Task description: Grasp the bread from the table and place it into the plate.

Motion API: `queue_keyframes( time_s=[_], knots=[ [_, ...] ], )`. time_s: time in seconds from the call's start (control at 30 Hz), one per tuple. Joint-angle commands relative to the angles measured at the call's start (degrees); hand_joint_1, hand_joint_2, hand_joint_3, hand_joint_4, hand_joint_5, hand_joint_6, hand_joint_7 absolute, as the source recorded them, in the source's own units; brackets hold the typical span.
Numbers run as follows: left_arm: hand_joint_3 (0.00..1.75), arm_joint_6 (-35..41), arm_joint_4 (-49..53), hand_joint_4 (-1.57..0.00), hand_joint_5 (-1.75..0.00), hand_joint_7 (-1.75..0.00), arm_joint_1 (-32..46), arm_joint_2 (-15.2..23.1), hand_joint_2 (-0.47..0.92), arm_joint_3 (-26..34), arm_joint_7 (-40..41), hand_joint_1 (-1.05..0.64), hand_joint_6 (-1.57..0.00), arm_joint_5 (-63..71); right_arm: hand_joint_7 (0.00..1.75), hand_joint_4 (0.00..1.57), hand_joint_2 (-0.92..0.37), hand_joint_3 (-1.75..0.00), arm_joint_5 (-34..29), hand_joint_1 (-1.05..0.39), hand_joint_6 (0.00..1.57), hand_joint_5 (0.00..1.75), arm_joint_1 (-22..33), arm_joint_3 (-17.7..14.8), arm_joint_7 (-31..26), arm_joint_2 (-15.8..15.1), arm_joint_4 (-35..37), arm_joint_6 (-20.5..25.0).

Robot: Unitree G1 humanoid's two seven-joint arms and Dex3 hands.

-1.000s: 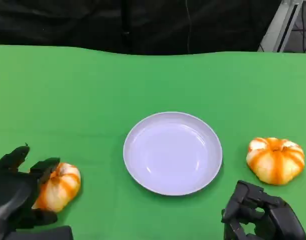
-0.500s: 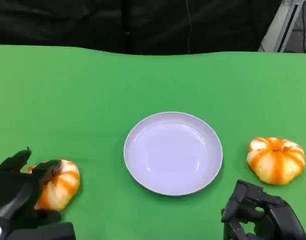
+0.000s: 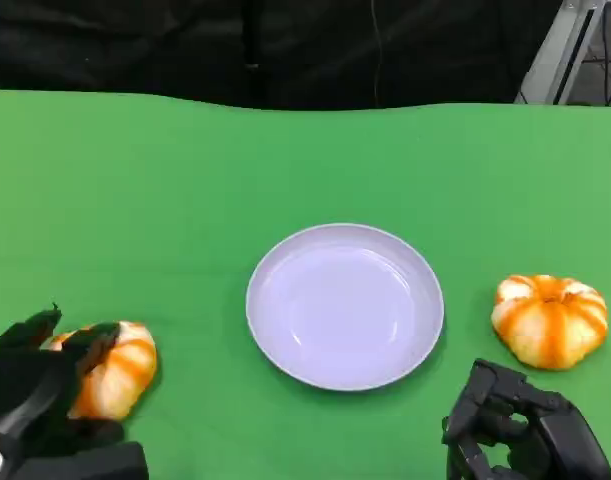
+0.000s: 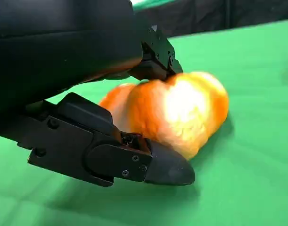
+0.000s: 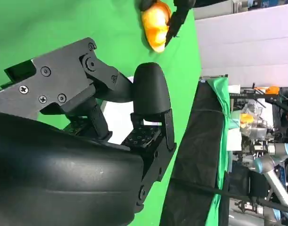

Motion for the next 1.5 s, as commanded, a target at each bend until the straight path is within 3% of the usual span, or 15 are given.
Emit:
queue_keyframes(
  time_s=[0.03, 0.23, 0.27, 0.33, 0.4, 0.47, 0.53, 0.57, 0.6, 0.63, 0.7, 0.9, 1.27, 1.5],
  knots=[
    [0.18, 0.3, 2.1, -0.26, -0.02, -0.01, -0.7, 0.5, 0.92, -0.9, 0.9, -0.79, -0.43, -0.9, 1.52, 0.77, -0.68, -0.99, -0.2, -0.13, 0.74, 1.75, 0.1, -0.3, -0.6, -0.5, -0.3, 0.2],
    [0.18, 0.1, 2.3, -0.27, -0.02, -0.01, -0.9, 0.7, 0.92, -1.4, 1.4, -0.75, -0.44, -1.9, 1.52, 0.78, -0.68, -0.99, -0.2, -0.13, 0.74, 1.75, 0.1, -0.2, -0.9, -0.6, -0.4, 0.3],
    [0.21, 0.0, 2.2, -0.37, -0.05, -0.03, -0.9, 0.7, 0.92, -1.4, 1.5, -0.51, -0.52, -2.2, 1.52, 0.78, -0.68, -0.99, -0.2, -0.13, 0.74, 1.75, 0.1, -0.1, -0.9, -0.6, -0.4, 0.3],
    [0.23, -1.1, 2.1, -0.43, -0.06, -0.04, -0.7, 0.6, 0.92, -1.1, 1.9, -0.38, -0.56, -3.4, 1.52, 0.78, -0.68, -0.99, -0.3, -0.13, 0.74, 1.75, 0.2, -0.1, -0.9, -0.6, -0.6, 0.5],
    [0.29, -2.4, 2.0, -0.84, -0.10, -0.07, -0.6, 0.2, 0.92, -0.4, 1.7, -0.23, -0.86, -5.3, 1.52, 0.78, -0.68, -0.99, -0.3, -0.13, 0.74, 1.75, 0.4, -0.1, -1.0, -0.7, -0.9, 0.6],
    [0.31, -2.8, 2.0, -1.00, -0.12, -0.07, -0.6, 0.2, 0.92, -0.3, 1.6, -0.18, -0.98, -6.1, 1.53, 0.78, -0.67, -0.99, -0.3, -0.13, 0.74, 1.75, 0.4, -0.1, -1.0, -0.7, -1.0, 0.7],
    [0.31, -3.9, 1.5, -1.04, -0.12, -0.07, -0.5, 0.3, 0.92, -0.1, 2.2, -0.18, -1.01, -6.8, 1.53, 0.78, -0.67, -1.00, -0.3, -0.13, 0.74, 1.75, 0.4, -0.1, -1.0, -0.7, -1.1, 0.7],
    [0.26, -4.6, 1.1, -1.02, -0.64, -0.41, -0.3, 0.3, 0.91, 0.1, 2.6, -0.14, -1.05, -7.2, 1.53, 0.78, -0.67, -1.00, -0.3, -0.13, 0.74, 1.75, 0.4, -0.1, -1.1, -0.7, -1.1, 0.7],
    [0.20, -5.4, 0.6, -0.79, -1.29, -1.07, -0.2, 0.3, 0.91, 0.5, 3.4, -0.10, -0.80, -7.7, 1.53, 0.78, -0.67, -1.00, -0.4, -0.13, 0.74, 1.75, 0.4, -0.2, -1.1, -0.8, -1.1, 0.7],
    [0.17, -5.8, 0.2, -0.70, -1.51, -1.40, -0.1, 0.3, 0.92, 0.8, 3.9, -0.08, -0.64, -8.0, 1.53, 0.78, -0.67, -1.00, -0.4, -0.12, 0.74, 1.75, 0.4, -0.2, -1.0, -0.8, -1.1, 0.8],
    [0.17, -5.9, -0.6, -0.63, -1.70, -1.67, 0.1, 0.2, 0.92, 1.1, 4.4, -0.07, -0.51, -8.4, 1.53, 0.78, -0.68, -1.01, -0.2, -0.12, 0.73, 1.75, 0.3, -0.2, -0.9, -0.9, -1.1, 0.9],
    [0.27, -4.6, -5.2, -0.63, -1.75, -1.75, 1.2, 0.4, 0.92, 2.5, 3.6, -0.08, -0.46, -8.9, 1.54, 0.79, -0.67, -1.01, -0.2, -0.12, 0.74, 1.75, 0.2, -0.4, -1.1, -0.9, -1.0, 1.0],
    [0.25, -1.5, -14.7, -0.60, -1.75, -1.75, 2.9, 1.1, 0.91, 4.6, 1.4, -0.08, -0.47, -8.4, 1.53, 0.79, -0.67, -1.01, 0.1, -0.14, 0.74, 1.75, 0.1, -0.3, -0.5, -0.9, -0.4, 0.4],
    [0.26, -1.1, -20.2, -0.65, -1.75, -1.75, -0.9, -0.7, 0.92, 3.9, -1.2, -0.09, -0.52, -7.9, 1.52, 0.78, -0.68, -1.00, 0.3, -0.14, 0.74, 1.75, -0.1, -0.3, -0.5, -0.7, -0.4, 0.8]
  ],
)
